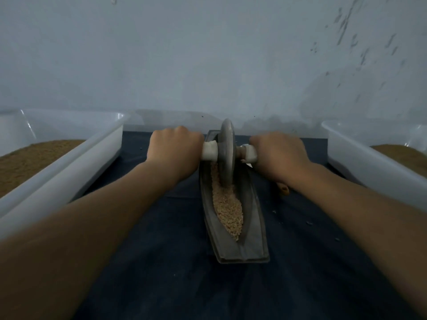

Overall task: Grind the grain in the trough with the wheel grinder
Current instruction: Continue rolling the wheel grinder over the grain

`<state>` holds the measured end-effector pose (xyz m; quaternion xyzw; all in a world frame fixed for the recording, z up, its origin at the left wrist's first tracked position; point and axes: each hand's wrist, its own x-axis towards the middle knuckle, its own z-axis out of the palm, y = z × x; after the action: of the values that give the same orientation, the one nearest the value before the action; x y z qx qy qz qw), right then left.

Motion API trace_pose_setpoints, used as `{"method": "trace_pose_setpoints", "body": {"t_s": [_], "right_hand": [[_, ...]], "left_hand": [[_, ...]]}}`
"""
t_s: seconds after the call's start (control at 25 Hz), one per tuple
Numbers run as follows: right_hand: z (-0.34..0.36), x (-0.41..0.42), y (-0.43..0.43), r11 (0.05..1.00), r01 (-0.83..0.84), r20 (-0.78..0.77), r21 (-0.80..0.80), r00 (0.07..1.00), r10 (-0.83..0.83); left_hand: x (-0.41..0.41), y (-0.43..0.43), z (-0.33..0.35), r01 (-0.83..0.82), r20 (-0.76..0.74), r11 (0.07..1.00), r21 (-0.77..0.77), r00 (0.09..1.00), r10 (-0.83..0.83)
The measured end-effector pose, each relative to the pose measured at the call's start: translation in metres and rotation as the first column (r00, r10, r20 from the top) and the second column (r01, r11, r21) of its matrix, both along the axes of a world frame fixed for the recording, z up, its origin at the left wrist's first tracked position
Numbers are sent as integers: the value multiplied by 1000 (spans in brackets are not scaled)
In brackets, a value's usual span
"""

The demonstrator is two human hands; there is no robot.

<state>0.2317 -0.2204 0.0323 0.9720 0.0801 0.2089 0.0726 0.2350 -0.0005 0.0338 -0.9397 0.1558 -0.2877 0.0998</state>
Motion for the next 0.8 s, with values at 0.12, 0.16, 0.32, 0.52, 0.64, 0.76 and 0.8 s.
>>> {"method": "trace_pose_setpoints", "body": {"t_s": [0.12, 0.16, 0.32, 0.52, 0.64, 0.76, 0.8], "right_hand": [[-17, -25, -20, 991, -132, 100, -37, 986, 135], [-19, -33, -24, 986, -156, 111, -54, 981, 161], [-1, -45, -18, 990, -136, 9, -27, 991, 137], [7, -54, -17, 991, -137, -104, 1, 985, 136], [17, -57, -18, 984, -102, -283, 147, 949, 141], [31, -55, -16, 985, -72, -346, 158, 930, 124], [34, -53, -15, 991, -76, -336, 107, 936, 108]], "left_hand": [[-17, 25, -2, 151, -93, 988, 16, 984, -149], [-24, 34, 0, 173, -177, 985, -8, 969, -172], [-41, 41, 19, 146, -466, 988, -50, 871, -152], [-38, 44, 34, 223, -577, 974, -31, 792, -199], [-32, 43, 37, 233, -488, 971, -41, 844, -224], [-24, 32, 25, 196, -437, 980, -38, 879, -193], [-21, 29, 21, 171, -439, 985, -33, 882, -168]]}}
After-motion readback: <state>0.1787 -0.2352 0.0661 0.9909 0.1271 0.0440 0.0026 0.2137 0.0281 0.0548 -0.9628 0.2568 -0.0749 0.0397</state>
